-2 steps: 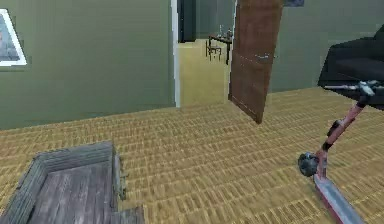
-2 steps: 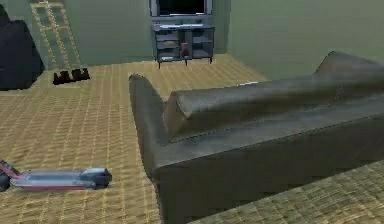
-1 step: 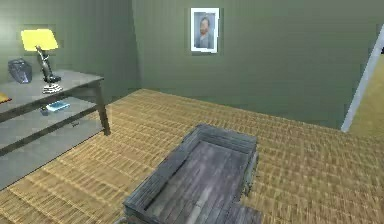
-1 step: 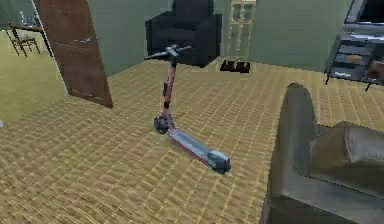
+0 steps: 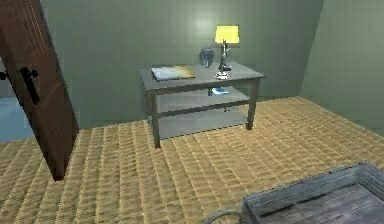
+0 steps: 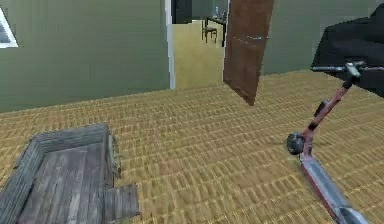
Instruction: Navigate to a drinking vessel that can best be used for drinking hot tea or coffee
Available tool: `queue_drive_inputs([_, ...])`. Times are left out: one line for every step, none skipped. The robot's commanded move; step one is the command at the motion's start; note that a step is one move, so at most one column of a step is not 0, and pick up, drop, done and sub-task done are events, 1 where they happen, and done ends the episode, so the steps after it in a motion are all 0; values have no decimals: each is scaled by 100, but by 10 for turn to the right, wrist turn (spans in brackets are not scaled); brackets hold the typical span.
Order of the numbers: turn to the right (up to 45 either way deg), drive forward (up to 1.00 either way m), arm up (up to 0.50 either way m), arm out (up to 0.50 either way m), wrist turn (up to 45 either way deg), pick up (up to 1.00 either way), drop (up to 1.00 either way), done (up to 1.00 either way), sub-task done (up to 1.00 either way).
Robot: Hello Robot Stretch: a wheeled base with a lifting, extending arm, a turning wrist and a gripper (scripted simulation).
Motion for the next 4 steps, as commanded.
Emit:
queue_drive_inputs([-300,0,0,0,0,0,0,0,0])
queue_drive_inputs([0,100,0,0,0,0,0,0,0])
queue_drive_inputs([-120,0,0,0,0,0,0,0,0])
queue_drive_inputs([0,20,0,0,0,0,0,0,0])
